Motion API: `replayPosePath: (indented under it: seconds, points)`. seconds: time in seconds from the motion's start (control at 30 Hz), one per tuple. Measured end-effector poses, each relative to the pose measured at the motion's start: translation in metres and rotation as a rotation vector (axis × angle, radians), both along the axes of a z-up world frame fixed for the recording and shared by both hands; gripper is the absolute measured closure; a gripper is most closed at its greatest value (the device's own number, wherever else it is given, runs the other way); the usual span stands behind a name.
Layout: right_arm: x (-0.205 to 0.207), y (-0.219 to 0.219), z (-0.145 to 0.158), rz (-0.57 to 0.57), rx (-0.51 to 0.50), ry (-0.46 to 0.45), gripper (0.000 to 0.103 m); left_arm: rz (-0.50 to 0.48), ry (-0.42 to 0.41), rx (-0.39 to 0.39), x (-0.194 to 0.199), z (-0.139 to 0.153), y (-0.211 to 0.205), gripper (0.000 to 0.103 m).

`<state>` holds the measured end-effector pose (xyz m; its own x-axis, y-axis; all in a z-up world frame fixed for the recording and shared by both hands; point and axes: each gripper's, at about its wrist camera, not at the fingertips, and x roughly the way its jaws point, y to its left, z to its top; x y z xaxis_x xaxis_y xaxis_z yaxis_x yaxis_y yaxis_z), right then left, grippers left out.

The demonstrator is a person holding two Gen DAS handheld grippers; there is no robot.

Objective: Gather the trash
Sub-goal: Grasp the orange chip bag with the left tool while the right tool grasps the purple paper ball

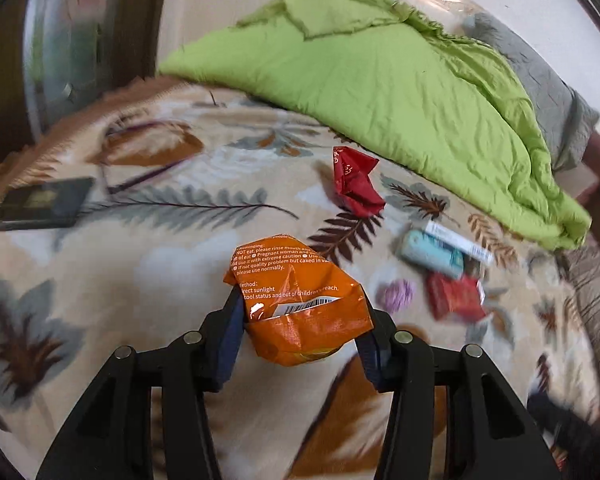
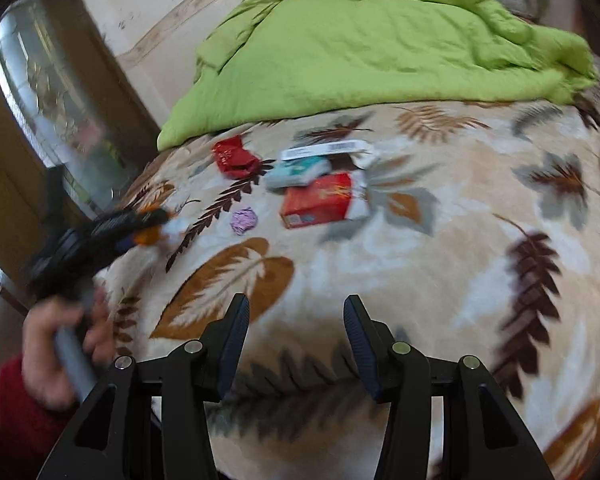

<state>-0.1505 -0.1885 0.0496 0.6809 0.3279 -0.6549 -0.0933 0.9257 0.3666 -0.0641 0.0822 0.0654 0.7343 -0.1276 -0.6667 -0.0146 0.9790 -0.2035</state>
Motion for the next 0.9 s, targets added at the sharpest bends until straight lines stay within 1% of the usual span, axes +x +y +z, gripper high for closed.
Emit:
replayPosePath:
  seconds: [0.1,0.13,0.2,0.3,0.4,0.53,0.6,0.67,0.7,0.77,0.8,0.9]
  points:
    - [0.028,0.015,0.005,0.047,0.034,0.009,0.050,0.023,-0.075,0.066,-0.019,0.003,-0.003,0.054]
    - [0.043,0.024,0.006,0.061,0.032,0.011,0.050,0.030,-0.085,0.067,-0.021,0.004,-0.002,0.054]
    - [0.066,0.038,0.005,0.091,0.029,0.024,0.050,0.063,-0.087,0.047,-0.020,0.003,0.004,0.054]
    - [0.098,0.056,-0.002,0.115,0.057,0.059,0.051,0.099,-0.063,0.000,-0.014,-0.001,0.019,0.054]
    - [0.122,0.071,-0.012,0.114,0.014,0.077,0.053,0.119,-0.051,-0.039,-0.012,-0.003,0.028,0.054]
    - [0.153,0.082,-0.027,0.099,-0.032,0.112,0.059,0.099,-0.062,-0.039,-0.011,-0.004,0.025,0.054]
    - [0.165,0.089,-0.036,0.110,-0.052,0.138,0.064,0.089,-0.062,-0.035,-0.011,-0.004,0.023,0.054]
    - [0.168,0.094,-0.042,0.122,-0.062,0.144,0.069,0.081,-0.063,-0.033,-0.011,-0.004,0.021,0.054]
    - [0.165,0.096,-0.042,0.125,-0.070,0.129,0.072,0.076,-0.063,-0.035,-0.011,-0.004,0.021,0.054]
    - [0.155,0.096,-0.036,0.120,-0.085,0.094,0.074,0.061,-0.065,-0.038,-0.012,-0.004,0.019,0.054]
    - [0.147,0.093,-0.030,0.114,-0.076,0.069,0.074,0.055,-0.065,-0.037,-0.012,-0.004,0.018,0.054]
    - [0.121,0.080,-0.014,0.107,-0.069,0.014,0.074,0.012,-0.075,-0.015,-0.014,-0.003,0.007,0.054]
